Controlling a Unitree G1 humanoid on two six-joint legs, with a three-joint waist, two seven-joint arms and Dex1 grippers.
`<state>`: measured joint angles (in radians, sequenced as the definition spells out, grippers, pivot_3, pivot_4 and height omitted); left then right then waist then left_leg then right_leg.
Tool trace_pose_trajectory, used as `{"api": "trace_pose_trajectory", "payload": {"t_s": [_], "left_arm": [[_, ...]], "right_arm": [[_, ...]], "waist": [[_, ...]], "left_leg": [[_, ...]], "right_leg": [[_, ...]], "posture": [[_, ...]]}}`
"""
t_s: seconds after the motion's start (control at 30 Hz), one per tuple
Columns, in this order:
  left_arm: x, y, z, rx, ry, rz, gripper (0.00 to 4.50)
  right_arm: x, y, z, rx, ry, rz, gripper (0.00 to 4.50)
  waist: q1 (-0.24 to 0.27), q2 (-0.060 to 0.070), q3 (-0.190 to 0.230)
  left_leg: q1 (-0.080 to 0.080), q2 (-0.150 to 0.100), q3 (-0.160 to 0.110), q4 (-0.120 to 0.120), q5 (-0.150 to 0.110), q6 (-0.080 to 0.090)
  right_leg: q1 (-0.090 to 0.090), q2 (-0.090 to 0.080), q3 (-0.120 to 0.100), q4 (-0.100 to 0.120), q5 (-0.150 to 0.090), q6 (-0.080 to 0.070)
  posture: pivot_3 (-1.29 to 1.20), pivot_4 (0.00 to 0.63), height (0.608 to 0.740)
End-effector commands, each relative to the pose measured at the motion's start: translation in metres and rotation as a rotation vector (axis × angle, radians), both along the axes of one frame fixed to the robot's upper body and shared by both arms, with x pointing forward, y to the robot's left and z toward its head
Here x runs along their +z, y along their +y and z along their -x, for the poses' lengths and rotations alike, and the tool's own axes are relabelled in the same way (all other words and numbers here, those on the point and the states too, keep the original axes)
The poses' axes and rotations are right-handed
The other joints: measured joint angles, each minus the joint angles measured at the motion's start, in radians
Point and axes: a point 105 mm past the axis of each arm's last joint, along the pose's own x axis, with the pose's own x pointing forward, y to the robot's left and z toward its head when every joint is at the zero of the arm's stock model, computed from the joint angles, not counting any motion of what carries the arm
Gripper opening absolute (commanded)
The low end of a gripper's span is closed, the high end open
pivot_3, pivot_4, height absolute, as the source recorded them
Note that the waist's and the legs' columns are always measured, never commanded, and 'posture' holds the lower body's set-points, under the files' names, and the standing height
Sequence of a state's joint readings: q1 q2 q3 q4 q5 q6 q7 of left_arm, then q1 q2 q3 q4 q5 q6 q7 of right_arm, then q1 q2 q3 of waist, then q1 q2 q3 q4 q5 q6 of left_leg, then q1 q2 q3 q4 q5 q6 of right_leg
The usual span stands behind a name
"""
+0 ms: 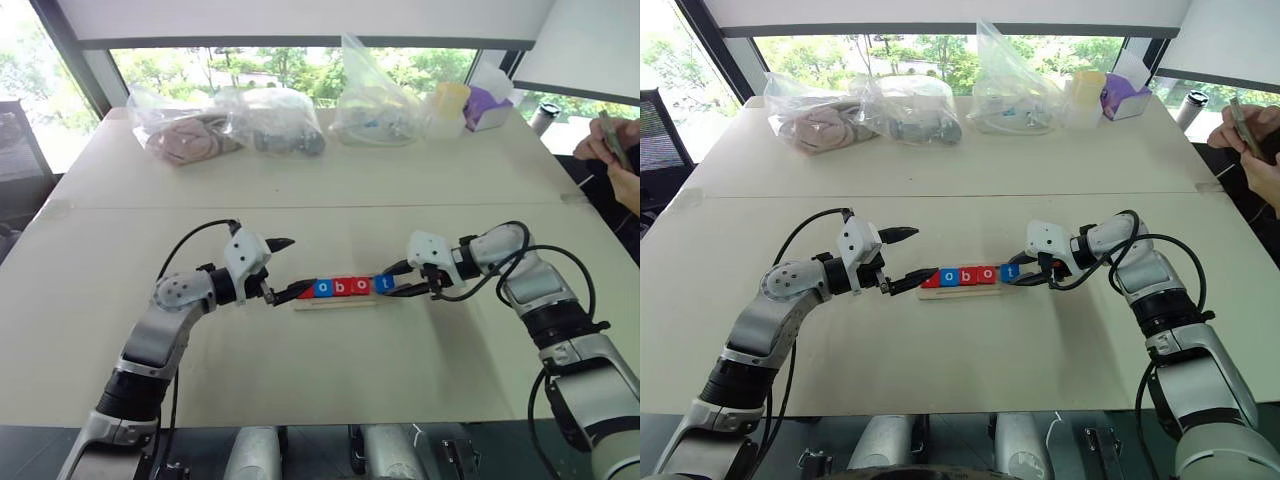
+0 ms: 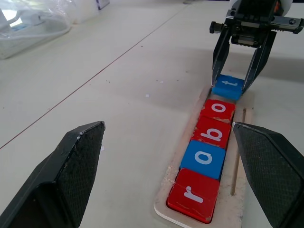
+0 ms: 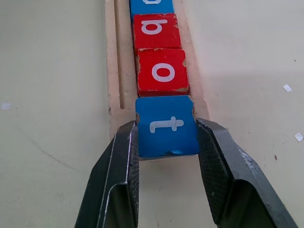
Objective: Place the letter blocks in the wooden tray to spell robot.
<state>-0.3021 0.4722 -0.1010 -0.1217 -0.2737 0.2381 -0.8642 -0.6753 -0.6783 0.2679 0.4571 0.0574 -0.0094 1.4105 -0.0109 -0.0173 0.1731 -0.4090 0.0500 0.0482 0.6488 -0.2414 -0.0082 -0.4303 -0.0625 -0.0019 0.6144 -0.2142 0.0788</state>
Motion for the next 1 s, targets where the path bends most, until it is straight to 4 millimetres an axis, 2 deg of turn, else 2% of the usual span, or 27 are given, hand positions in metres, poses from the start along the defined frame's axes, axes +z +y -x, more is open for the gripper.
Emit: {"api": "trace_pose_trajectory", "payload": {"t_s": [0.03, 1.0], "left_arm": [[0.0111, 0.0018, 0.0022, 0.002, -0.039, 0.013, 4.50], [0.0099, -0.0011, 0.0033, -0.002, -0.034, 0.021, 4.50]], "right_arm": [[0.0086, 0.0054, -0.0029, 0.024, -0.036, -0.008, 1.14], [0.0076, 0.0146, -0.0059, 0.048, -0.046, 0.000, 1.14]], "waist": [[0.000, 0.000, 0.000], [-0.001, 0.000, 0.000]], "left_leg": [[0.000, 0.000, 0.000, 0.000, 0.000, 0.000], [0.000, 0.000, 0.000, 0.000, 0.000, 0.000]], "right_leg": [[0.000, 0.000, 0.000, 0.000, 0.000, 0.000], [0.000, 0.000, 0.000, 0.000, 0.000, 0.000]], "posture": [[0.00, 0.150, 0.740], [0.00, 0.150, 0.740]]}}
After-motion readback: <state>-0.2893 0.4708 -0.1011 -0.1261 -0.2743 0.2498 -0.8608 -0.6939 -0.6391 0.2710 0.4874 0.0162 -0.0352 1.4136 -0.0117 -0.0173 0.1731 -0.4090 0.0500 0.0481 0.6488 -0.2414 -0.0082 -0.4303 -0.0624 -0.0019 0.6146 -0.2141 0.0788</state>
